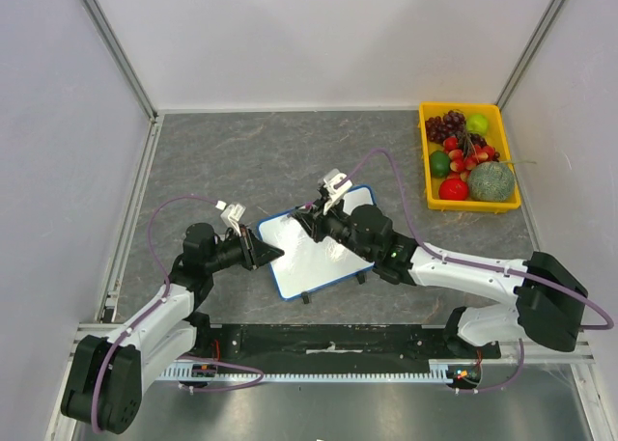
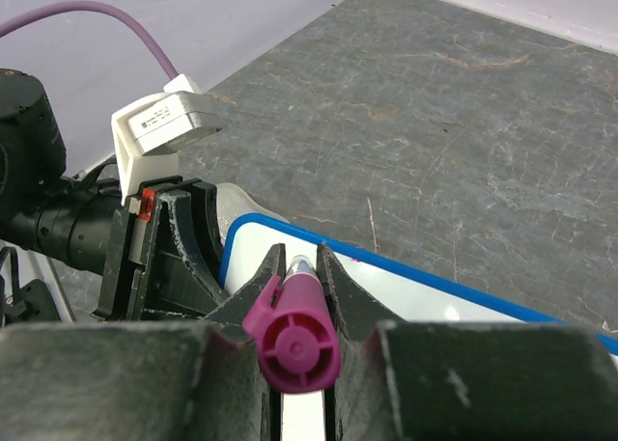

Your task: Write a sentence on the whiteboard

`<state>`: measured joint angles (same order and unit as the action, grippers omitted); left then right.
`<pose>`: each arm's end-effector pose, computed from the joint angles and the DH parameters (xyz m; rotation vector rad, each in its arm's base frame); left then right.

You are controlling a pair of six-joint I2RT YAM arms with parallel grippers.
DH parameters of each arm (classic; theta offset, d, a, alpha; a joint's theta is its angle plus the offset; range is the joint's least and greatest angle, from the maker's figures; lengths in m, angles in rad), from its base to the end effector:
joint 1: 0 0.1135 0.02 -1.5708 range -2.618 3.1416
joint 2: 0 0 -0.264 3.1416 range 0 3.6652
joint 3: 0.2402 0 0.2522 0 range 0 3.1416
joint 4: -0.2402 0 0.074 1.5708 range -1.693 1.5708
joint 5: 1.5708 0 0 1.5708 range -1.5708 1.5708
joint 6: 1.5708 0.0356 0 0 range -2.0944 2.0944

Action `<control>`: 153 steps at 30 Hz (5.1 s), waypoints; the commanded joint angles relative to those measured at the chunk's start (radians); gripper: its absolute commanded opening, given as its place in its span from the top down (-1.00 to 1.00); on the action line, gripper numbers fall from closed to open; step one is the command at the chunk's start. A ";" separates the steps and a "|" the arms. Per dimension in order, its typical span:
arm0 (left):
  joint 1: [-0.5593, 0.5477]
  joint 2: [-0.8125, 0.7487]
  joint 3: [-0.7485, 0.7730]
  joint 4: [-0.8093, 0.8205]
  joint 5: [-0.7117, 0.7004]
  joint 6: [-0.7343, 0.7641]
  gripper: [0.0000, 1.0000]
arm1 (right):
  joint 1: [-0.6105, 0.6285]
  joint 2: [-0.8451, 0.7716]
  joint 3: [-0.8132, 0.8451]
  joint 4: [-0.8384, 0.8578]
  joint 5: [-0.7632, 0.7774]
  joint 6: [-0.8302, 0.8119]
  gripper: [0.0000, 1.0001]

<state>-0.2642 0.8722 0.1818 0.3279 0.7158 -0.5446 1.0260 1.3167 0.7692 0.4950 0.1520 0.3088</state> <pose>0.1595 -0.0674 0.1701 0.2286 2.0242 -1.2138 0.1617 0.2564 0.2870 -0.4804 1.6307 0.8944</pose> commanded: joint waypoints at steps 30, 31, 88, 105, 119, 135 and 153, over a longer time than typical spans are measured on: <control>0.005 -0.002 -0.008 0.005 -0.042 0.081 0.96 | 0.016 0.023 -0.030 0.005 0.026 0.013 1.00; 0.003 -0.002 -0.008 0.005 -0.044 0.081 0.96 | 0.017 0.018 -0.031 0.004 0.027 0.013 1.00; 0.003 -0.012 -0.015 0.010 -0.039 0.083 0.96 | 0.042 0.030 0.041 -0.081 0.163 0.033 1.00; 0.005 -0.019 -0.016 0.010 -0.041 0.081 0.96 | 0.042 0.044 0.016 -0.076 0.083 0.065 1.00; 0.003 -0.030 -0.021 0.010 -0.044 0.081 0.96 | 0.042 0.007 -0.018 -0.119 0.149 0.067 1.00; 0.003 -0.029 -0.021 0.010 -0.045 0.078 0.96 | 0.037 -0.059 -0.039 -0.159 0.155 0.073 1.00; 0.005 -0.027 -0.021 0.008 -0.039 0.080 0.96 | -0.014 -0.059 -0.005 -0.102 0.072 0.088 1.00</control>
<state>-0.2642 0.8505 0.1669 0.3279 0.7177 -0.5446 1.0218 1.2297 0.7319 0.3332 0.2558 0.3901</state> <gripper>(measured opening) 0.258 0.198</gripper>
